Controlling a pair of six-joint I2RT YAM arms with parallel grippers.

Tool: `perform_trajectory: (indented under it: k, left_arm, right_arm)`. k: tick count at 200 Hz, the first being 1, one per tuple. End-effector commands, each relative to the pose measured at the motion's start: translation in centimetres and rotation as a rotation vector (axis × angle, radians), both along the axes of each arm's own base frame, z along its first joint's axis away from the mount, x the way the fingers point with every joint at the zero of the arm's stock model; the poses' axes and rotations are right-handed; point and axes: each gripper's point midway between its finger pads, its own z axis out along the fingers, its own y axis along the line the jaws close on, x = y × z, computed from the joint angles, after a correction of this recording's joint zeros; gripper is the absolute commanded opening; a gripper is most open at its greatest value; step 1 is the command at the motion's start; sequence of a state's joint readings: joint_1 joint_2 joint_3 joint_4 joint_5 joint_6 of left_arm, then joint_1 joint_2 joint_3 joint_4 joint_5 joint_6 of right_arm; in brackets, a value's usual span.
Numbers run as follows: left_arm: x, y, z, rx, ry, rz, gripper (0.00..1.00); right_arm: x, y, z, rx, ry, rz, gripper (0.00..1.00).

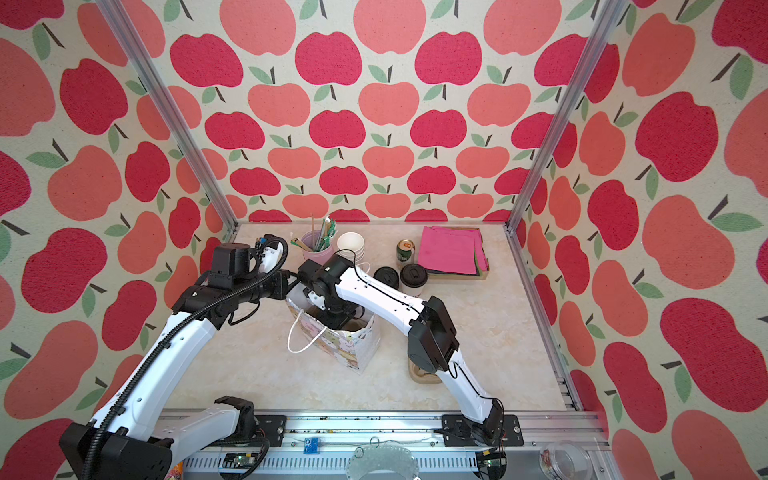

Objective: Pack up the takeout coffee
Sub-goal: 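Lower the cup carrier down into the paper bag with the right gripper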

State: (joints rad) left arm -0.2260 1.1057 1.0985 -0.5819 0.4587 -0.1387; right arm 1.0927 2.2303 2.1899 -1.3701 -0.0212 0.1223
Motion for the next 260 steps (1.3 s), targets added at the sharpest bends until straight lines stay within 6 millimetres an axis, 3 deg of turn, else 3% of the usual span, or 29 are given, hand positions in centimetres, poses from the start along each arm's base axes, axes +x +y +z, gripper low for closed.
perform_trajectory:
  k: [1,260]
  left_arm:
    - [-0.1,0.4,-0.4,0.021,-0.011,0.001,0.00]
    - [0.1,0.5,-0.5,0.020,-0.016,0.009,0.00]
  right_arm:
    - [-0.8,-0.4,-1.4,-0.045,0.045,0.026,0.34]
    - [-1.5,-2.5,-8.0,-0.233,0.117,0.025,0.35]
